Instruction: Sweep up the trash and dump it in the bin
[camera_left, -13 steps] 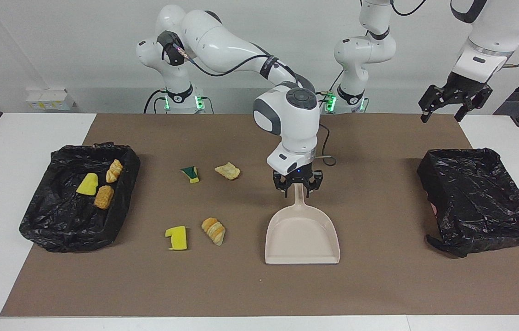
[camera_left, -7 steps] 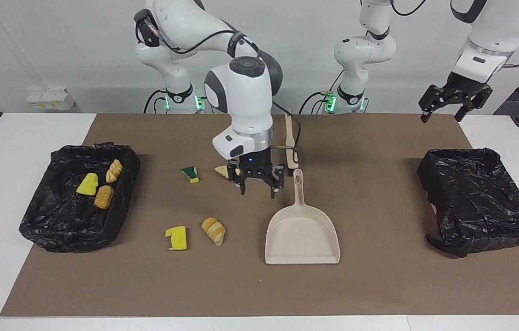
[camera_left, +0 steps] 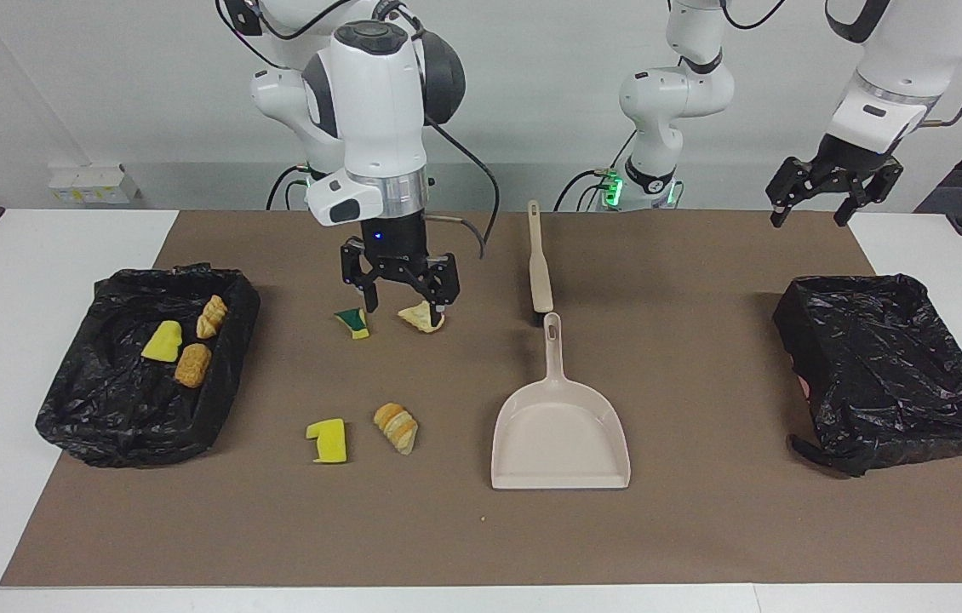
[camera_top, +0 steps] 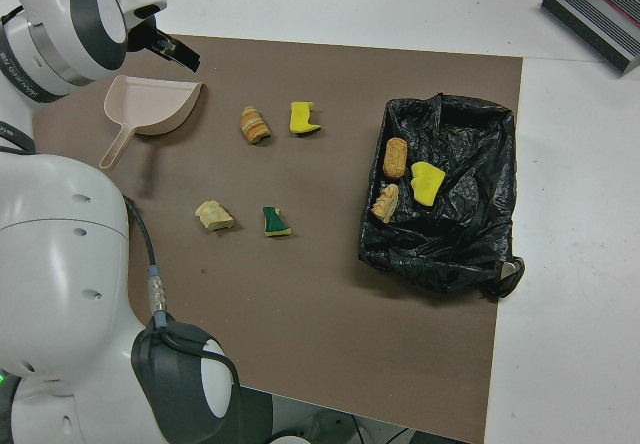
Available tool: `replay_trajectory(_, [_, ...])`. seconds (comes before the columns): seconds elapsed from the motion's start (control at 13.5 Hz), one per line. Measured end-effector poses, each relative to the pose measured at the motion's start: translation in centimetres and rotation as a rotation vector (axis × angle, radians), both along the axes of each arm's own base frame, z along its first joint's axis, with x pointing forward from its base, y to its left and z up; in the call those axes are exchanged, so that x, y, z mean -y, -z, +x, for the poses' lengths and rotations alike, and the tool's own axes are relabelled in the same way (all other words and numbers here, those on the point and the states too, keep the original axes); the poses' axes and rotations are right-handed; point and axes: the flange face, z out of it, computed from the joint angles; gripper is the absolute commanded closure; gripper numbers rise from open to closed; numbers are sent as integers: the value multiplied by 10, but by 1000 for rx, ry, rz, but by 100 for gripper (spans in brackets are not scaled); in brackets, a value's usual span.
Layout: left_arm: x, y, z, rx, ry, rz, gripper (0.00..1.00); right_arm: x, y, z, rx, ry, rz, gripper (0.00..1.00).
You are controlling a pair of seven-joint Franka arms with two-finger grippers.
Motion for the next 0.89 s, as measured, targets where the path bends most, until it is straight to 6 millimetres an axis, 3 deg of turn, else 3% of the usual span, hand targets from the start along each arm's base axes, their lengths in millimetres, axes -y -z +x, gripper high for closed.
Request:
replay_trajectory(0.15, [23,6,9,35,30,-5,0,16,-7,-2,-13,25,-9,0])
replay_trajectory(0.3, [61,28,28,61,37,-22,0,33,-14,-1,-11,47,-12,0])
replay_trajectory(0.52, [126,74,50,63,29,-51,0,53,-17,1,-25,41,-29,0])
replay_trajectory(0.89, [251,163,49,12,17,-81,0,67,-15,5,-36,32,-23,0])
